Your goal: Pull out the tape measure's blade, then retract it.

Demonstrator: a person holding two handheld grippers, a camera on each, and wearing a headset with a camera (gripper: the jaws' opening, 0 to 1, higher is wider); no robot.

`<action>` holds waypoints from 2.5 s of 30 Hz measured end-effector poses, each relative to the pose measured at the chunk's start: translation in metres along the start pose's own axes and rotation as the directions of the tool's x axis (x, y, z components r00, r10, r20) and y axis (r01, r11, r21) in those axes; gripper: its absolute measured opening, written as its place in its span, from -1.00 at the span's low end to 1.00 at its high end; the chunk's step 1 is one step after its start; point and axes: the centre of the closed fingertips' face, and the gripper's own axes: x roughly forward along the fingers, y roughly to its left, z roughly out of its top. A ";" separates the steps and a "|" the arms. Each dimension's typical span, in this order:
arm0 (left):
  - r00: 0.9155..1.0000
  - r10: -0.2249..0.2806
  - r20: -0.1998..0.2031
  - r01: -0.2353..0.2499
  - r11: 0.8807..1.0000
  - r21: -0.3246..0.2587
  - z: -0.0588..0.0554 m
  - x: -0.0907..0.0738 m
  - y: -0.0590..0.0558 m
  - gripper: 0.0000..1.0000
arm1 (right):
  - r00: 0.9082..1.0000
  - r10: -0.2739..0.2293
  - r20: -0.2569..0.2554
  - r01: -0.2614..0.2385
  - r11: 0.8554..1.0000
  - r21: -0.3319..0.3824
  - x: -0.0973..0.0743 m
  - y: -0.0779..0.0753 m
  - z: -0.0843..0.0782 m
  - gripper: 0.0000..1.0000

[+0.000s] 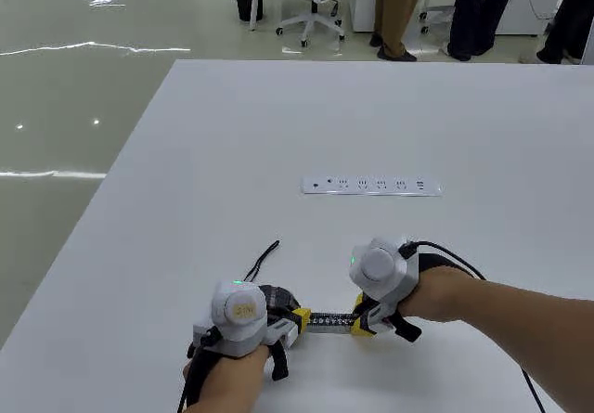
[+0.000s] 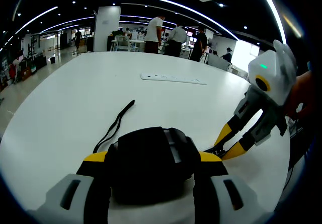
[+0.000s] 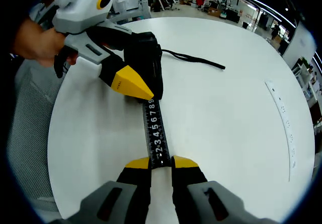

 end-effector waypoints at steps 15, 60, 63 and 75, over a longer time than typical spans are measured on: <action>1.000 -0.001 0.008 0.001 1.000 -0.007 0.000 0.000 0.000 0.27 | 1.000 0.010 0.004 -0.010 1.000 -0.015 0.005 0.001 0.009 -0.71; 0.999 -0.030 0.019 0.031 0.999 -0.027 0.001 0.000 0.000 0.27 | 0.996 0.034 0.087 -0.033 0.999 -0.012 0.025 0.010 0.049 -0.71; 0.999 -0.031 0.019 0.031 0.999 -0.028 0.001 0.000 0.001 0.27 | 0.995 0.035 0.093 -0.032 0.999 -0.024 0.026 0.012 0.053 -0.71; 0.999 -0.034 0.026 0.035 0.999 -0.030 0.001 0.000 0.001 0.27 | 0.990 0.034 0.139 -0.027 0.998 -0.052 0.028 0.013 0.058 -0.67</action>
